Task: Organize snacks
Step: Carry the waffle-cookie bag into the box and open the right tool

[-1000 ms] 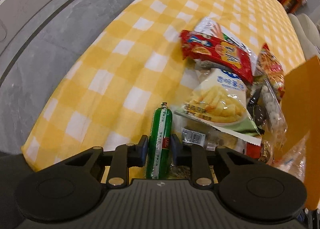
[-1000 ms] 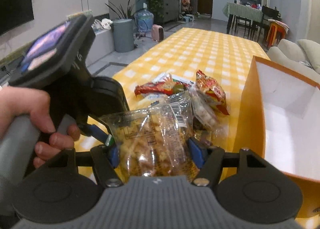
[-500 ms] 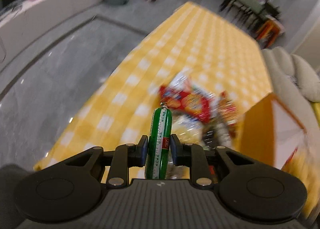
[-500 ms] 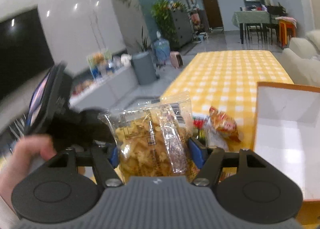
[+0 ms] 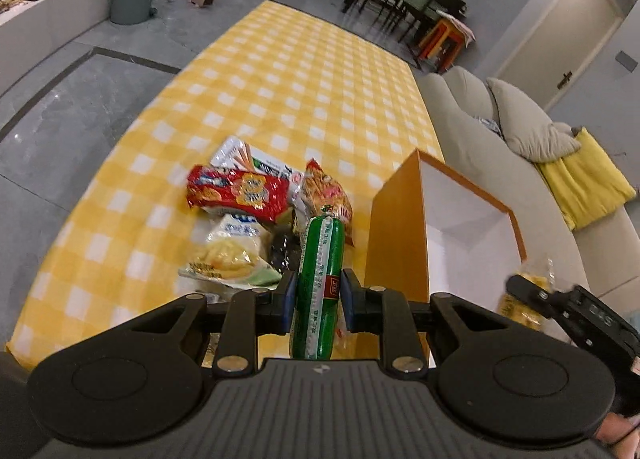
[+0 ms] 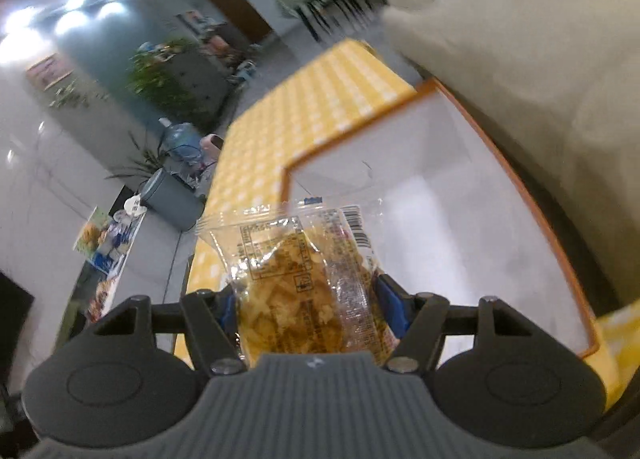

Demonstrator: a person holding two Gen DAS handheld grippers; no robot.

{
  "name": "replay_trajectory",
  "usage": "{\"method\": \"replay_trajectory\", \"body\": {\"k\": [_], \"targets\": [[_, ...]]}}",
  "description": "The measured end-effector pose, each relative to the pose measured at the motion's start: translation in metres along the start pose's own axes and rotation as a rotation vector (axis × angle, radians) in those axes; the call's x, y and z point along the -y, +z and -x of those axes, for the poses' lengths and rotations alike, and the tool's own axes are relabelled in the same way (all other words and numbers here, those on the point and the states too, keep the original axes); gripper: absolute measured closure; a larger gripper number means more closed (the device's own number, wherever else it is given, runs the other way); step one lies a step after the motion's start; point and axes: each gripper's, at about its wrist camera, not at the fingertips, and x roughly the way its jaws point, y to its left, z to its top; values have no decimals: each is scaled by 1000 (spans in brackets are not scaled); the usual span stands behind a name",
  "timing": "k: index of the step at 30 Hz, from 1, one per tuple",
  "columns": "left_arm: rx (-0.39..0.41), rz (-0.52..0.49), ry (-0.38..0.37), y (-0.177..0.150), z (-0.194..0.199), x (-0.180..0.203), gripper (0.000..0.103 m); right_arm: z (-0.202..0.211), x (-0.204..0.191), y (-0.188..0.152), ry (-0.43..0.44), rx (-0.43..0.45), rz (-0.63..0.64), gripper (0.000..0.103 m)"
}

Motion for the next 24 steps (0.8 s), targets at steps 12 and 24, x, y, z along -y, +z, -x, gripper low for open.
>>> {"method": "replay_trajectory", "body": {"k": [12, 24], "targets": [[-54, -3, 31, -9, -14, -8, 77, -64, 14, -5, -56, -161, -118, 34], [-87, -2, 43, -9, -17, -9, 77, -103, 10, -5, -118, -297, -58, 8]]}}
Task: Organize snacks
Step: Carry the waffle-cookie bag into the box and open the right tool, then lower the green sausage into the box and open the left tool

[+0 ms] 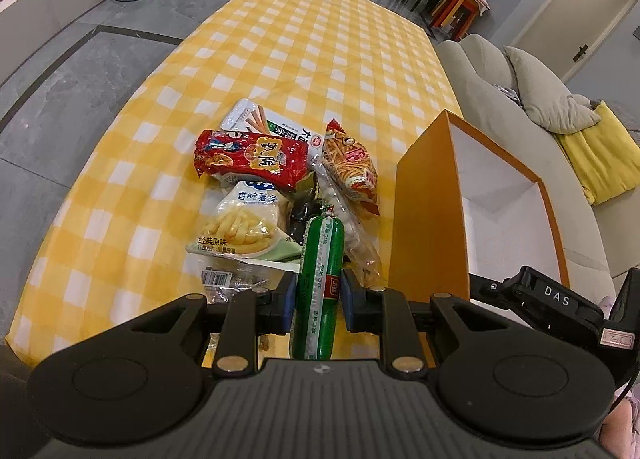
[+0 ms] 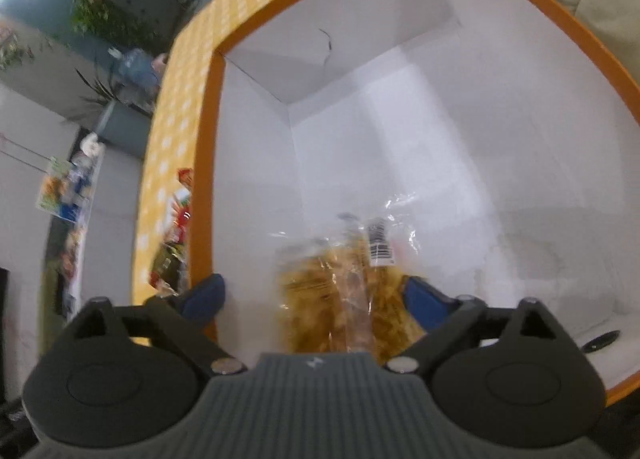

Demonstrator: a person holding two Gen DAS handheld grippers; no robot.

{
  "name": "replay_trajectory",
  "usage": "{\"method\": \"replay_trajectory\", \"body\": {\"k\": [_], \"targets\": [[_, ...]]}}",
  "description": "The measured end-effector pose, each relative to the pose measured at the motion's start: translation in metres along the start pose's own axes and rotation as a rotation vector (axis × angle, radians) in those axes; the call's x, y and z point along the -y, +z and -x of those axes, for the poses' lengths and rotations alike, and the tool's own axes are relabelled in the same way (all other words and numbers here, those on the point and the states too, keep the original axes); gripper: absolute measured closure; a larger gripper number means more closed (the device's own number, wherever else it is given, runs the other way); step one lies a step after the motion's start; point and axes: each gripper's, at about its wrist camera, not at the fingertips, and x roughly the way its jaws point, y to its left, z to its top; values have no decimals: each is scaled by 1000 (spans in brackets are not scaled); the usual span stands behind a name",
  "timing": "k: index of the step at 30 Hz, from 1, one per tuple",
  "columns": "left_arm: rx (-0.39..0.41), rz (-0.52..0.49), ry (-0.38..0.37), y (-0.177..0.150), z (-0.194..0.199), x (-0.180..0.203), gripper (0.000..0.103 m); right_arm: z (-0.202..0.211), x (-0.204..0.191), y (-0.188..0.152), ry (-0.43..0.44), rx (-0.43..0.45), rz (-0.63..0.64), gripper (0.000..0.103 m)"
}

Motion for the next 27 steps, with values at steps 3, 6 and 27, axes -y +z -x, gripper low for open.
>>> {"method": "replay_trajectory", "body": {"k": [3, 6, 27], "targets": [[5, -13, 5, 0, 3, 3, 77, 3, -1, 1, 6, -3, 5, 8], [16, -26, 5, 1, 7, 8, 77, 16, 7, -1, 30, 0, -10, 6], [-103, -213, -152, -23, -25, 164, 77, 185, 39, 14, -100, 470, 175, 3]]}}
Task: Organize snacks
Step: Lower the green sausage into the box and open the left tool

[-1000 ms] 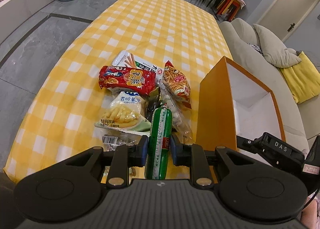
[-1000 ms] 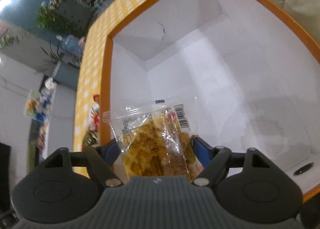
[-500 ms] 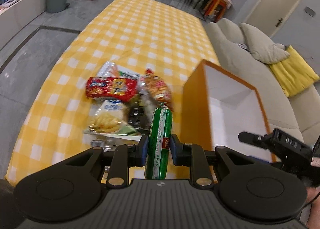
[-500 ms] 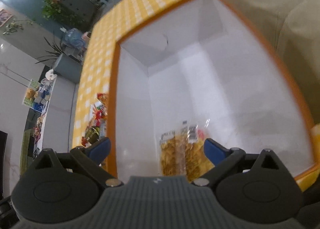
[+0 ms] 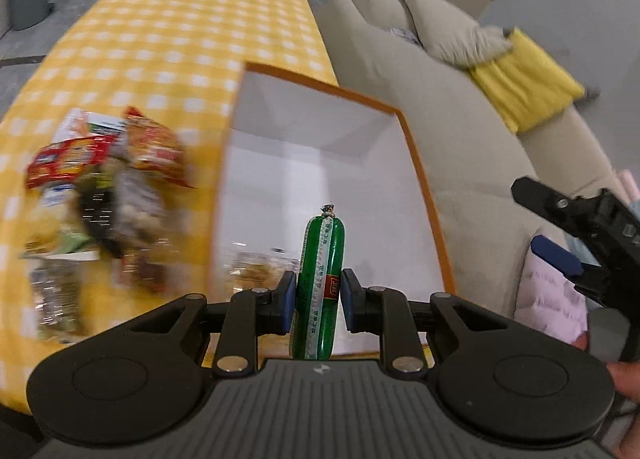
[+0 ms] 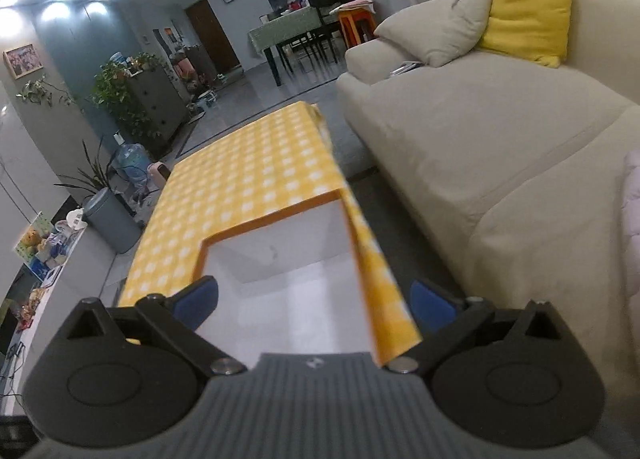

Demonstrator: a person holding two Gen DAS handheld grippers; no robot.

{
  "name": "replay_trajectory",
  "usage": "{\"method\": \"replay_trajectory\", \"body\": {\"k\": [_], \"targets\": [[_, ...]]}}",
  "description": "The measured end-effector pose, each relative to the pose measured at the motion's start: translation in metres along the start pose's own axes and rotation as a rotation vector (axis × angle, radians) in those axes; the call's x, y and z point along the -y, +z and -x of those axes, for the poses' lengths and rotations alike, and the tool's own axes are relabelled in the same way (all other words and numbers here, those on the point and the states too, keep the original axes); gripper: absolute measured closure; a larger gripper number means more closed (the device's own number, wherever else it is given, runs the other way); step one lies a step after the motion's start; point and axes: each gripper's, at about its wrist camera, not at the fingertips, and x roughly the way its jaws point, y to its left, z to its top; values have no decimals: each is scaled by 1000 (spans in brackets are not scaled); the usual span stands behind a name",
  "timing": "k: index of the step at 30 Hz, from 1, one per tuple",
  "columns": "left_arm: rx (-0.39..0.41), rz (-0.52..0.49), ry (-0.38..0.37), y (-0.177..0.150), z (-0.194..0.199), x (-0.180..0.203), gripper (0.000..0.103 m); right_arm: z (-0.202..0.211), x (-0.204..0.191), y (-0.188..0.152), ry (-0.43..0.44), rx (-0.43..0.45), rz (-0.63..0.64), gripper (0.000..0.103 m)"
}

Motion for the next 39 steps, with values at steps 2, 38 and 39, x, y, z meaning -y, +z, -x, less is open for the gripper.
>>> {"method": "replay_trajectory", "body": {"k": [2, 38, 39], "targets": [[-40, -23, 10, 5, -23, 19, 77, -1, 18, -1, 16, 7, -41, 3], [-210, 138, 45, -12, -132, 53, 54, -63, 60, -19, -21, -240, -234, 3], [-205, 140, 34, -11, -130, 51, 48, -63, 59, -19, -33, -241, -225, 3]]}}
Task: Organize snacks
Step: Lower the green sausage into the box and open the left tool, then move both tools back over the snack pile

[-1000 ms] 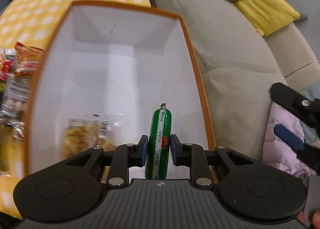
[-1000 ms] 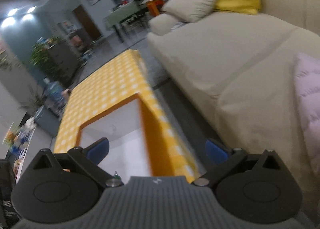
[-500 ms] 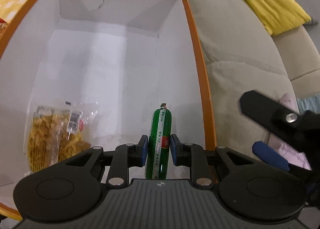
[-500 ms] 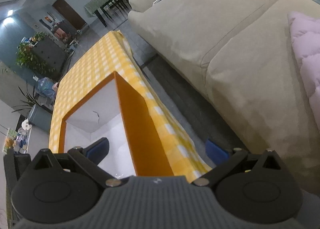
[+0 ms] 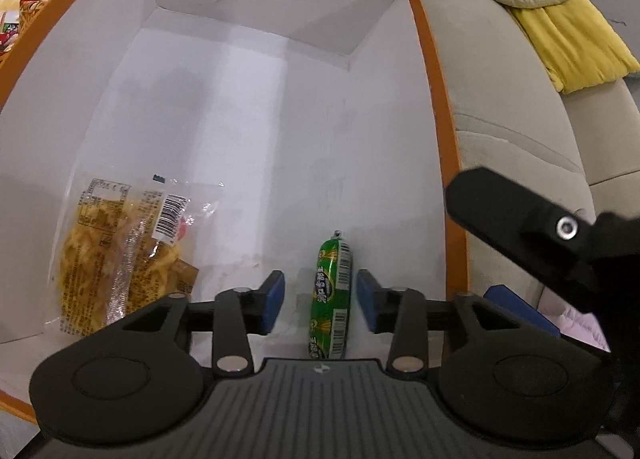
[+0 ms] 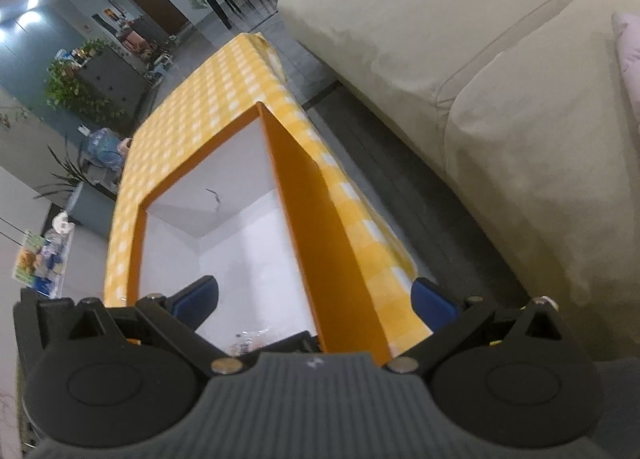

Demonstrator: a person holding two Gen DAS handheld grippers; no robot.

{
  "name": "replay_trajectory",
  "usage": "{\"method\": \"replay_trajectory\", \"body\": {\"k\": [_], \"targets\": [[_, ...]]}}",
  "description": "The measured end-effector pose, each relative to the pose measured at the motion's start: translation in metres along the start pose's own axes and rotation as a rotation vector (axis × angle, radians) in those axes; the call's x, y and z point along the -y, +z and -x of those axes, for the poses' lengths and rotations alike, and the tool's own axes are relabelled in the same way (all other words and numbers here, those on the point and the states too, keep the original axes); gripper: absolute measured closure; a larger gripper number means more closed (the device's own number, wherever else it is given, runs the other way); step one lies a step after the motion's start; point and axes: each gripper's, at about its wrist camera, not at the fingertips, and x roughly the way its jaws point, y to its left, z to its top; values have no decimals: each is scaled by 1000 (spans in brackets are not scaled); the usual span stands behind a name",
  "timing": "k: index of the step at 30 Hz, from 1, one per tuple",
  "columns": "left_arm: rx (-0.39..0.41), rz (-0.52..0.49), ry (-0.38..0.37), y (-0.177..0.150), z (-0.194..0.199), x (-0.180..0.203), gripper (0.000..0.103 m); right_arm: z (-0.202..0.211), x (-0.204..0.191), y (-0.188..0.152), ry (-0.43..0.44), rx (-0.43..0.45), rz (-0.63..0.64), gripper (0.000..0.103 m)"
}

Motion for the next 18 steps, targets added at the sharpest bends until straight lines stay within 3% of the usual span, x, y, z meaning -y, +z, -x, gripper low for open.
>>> {"method": "replay_trajectory", "body": {"k": [8, 15, 18], "targets": [[36, -1, -47, 0, 24, -4, 39, 9, 0, 2, -12, 29, 8, 3], [106, -31, -2, -1, 61, -9, 35, 21, -5, 1, 10, 76, -7, 3], [136, -53, 27, -5, 80, -13, 34, 23, -11, 0, 59, 82, -15, 3]]}}
